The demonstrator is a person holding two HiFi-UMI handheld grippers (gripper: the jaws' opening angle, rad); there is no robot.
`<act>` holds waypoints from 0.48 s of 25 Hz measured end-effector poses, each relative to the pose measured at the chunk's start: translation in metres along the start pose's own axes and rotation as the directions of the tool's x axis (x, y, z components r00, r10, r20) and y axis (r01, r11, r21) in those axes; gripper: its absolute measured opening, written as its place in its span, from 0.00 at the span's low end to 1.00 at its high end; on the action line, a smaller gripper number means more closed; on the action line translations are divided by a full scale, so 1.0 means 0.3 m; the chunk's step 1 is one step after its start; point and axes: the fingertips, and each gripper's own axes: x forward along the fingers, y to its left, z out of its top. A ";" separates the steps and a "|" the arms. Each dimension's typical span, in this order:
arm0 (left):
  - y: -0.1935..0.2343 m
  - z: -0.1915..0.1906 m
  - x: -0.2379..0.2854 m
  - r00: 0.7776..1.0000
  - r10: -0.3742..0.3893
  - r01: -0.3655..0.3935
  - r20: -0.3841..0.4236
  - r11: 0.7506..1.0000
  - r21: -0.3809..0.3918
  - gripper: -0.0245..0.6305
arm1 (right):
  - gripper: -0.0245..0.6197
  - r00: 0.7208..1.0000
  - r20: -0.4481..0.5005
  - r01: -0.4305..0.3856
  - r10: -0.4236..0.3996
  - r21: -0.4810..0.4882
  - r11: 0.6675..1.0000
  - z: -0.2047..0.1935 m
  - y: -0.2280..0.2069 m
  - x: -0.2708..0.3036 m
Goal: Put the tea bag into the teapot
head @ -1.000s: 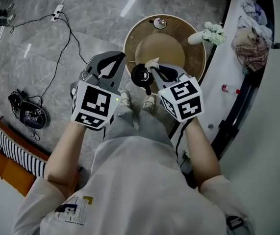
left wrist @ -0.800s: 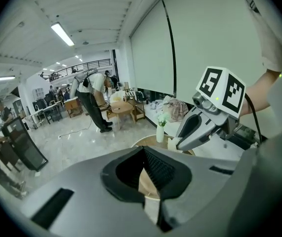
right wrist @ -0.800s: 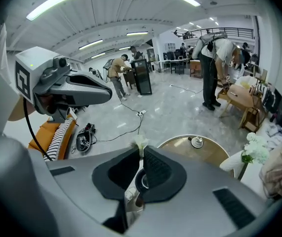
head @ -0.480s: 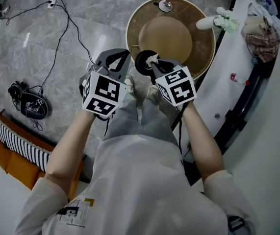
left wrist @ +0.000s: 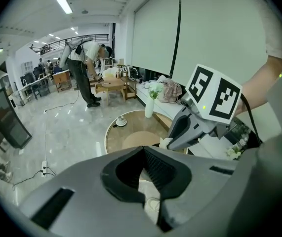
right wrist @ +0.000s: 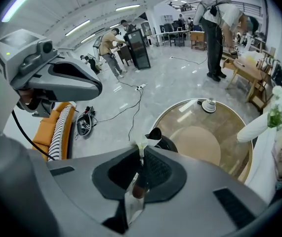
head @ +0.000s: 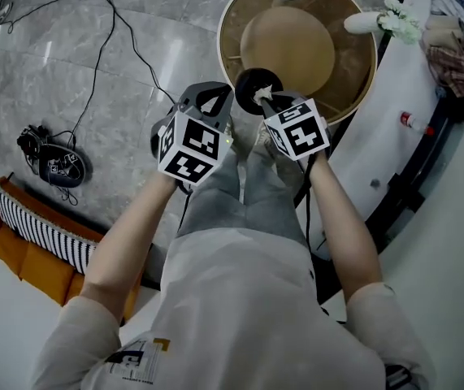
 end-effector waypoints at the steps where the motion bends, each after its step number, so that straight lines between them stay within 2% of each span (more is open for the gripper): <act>1: -0.001 -0.015 0.011 1.000 -0.002 0.002 -0.006 1.000 0.002 0.05 | 0.07 1.000 -0.016 0.001 -0.001 0.003 1.000 -0.010 -0.004 0.023; 5: -0.007 -0.077 0.055 0.999 -0.016 0.016 -0.034 1.000 -0.008 0.05 | 0.07 0.998 -0.067 0.006 -0.005 0.016 1.000 -0.047 -0.024 0.105; 12: -0.063 -0.131 0.102 0.995 -0.082 0.079 -0.057 0.995 -0.052 0.05 | 0.07 0.990 -0.132 0.041 -0.042 -0.011 0.999 -0.078 -0.055 0.191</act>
